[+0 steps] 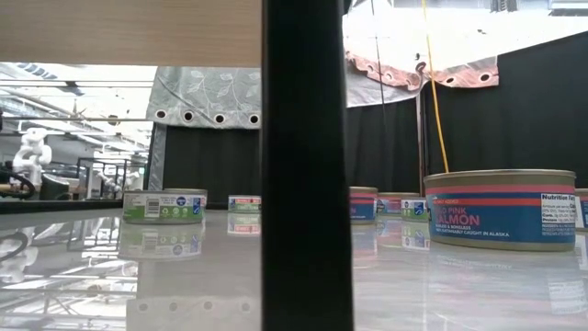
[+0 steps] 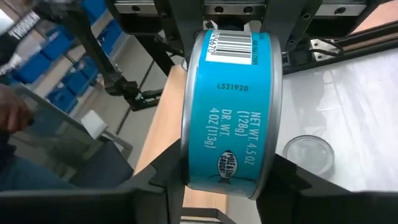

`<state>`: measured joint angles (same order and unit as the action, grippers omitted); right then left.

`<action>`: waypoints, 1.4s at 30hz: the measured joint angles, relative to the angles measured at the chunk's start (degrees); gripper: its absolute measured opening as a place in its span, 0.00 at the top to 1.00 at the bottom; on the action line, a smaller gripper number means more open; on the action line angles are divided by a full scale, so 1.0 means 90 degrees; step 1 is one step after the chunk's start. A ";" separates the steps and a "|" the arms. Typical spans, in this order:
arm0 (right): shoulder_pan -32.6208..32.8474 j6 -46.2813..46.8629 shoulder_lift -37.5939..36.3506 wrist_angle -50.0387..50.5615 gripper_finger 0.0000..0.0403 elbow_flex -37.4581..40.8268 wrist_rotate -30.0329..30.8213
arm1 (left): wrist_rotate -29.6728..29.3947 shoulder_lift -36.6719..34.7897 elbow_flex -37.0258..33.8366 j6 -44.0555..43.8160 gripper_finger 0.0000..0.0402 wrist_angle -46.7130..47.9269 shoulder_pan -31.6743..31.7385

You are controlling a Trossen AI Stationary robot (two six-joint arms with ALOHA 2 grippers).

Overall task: Stack canned seafood by type on shelf
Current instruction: Stack the top yellow blue tuna can on top of the yellow blue tuna can on the shelf

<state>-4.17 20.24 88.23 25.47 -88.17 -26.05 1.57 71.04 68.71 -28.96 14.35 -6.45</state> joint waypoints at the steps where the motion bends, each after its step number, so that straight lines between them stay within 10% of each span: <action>1: -0.0004 0.0046 0.0000 0.0047 0.61 -0.0004 0.0006 | 0.0031 -0.0047 -0.0002 -0.0151 0.65 0.0049 -0.0027; 13: -0.0029 0.0049 -0.0439 0.1507 0.28 0.0010 -0.0082 | 0.0759 -0.1288 0.0013 -0.2204 0.66 0.1323 -0.1510; 26: -0.0172 -0.0156 -0.0525 0.2407 0.28 0.0020 0.0231 | 0.0816 -0.0728 0.1825 -0.5116 0.66 0.4649 -0.4161; 42: -0.0169 -0.0164 -0.0525 0.2356 0.28 0.0018 0.1203 | 0.1068 0.0824 0.2526 -0.8876 0.65 0.7723 -0.5560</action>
<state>-5.69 18.76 83.50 46.67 -88.01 -15.23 11.18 78.46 91.44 -108.85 83.85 -56.49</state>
